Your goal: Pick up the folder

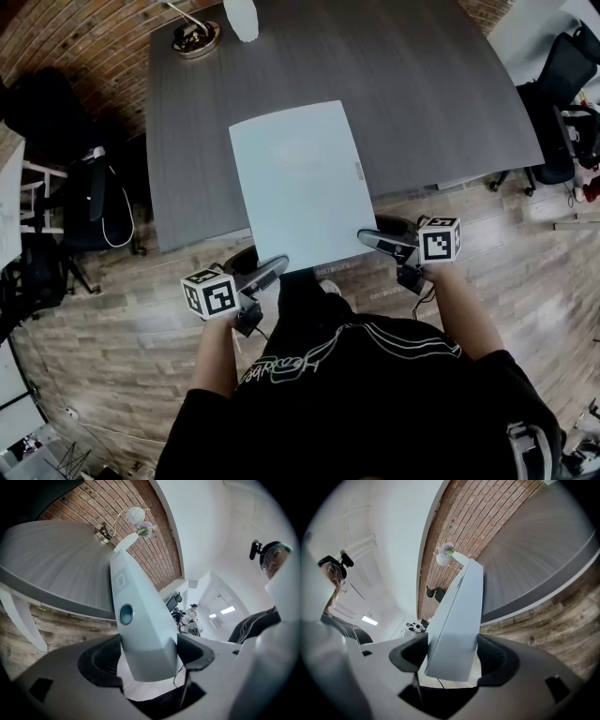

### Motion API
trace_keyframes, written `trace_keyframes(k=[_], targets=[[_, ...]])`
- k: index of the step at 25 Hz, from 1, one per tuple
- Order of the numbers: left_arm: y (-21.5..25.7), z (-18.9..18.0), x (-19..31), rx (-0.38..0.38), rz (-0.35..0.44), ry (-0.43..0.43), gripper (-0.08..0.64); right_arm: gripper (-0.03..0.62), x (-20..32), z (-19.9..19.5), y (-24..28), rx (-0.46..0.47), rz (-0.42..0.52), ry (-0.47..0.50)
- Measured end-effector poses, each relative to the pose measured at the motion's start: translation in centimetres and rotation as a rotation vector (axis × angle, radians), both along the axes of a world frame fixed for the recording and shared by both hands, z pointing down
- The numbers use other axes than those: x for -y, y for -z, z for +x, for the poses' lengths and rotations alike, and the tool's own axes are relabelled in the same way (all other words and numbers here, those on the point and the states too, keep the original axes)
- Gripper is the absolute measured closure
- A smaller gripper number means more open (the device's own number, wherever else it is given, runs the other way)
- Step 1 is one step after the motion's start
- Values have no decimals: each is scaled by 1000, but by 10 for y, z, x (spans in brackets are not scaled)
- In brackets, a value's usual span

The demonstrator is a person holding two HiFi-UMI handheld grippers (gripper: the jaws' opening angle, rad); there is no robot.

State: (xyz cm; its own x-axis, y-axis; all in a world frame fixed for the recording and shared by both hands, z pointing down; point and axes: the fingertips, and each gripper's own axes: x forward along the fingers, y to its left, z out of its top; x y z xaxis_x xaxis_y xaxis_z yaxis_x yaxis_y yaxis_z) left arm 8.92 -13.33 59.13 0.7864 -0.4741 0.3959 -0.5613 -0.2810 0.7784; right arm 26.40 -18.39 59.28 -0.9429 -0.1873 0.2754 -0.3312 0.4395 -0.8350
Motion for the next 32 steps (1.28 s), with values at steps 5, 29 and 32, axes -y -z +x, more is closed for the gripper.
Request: trace_keyframes(k=[5, 29, 32], targets=[[1, 6, -7, 6, 1, 4, 193, 304, -3, 3, 9, -14, 49, -25], [138, 12, -22, 123, 318, 28, 193, 302, -21, 6, 144, 15, 370, -10], [157, 12, -22, 140, 357, 14, 193, 302, -24, 6, 164, 8, 425, -16]])
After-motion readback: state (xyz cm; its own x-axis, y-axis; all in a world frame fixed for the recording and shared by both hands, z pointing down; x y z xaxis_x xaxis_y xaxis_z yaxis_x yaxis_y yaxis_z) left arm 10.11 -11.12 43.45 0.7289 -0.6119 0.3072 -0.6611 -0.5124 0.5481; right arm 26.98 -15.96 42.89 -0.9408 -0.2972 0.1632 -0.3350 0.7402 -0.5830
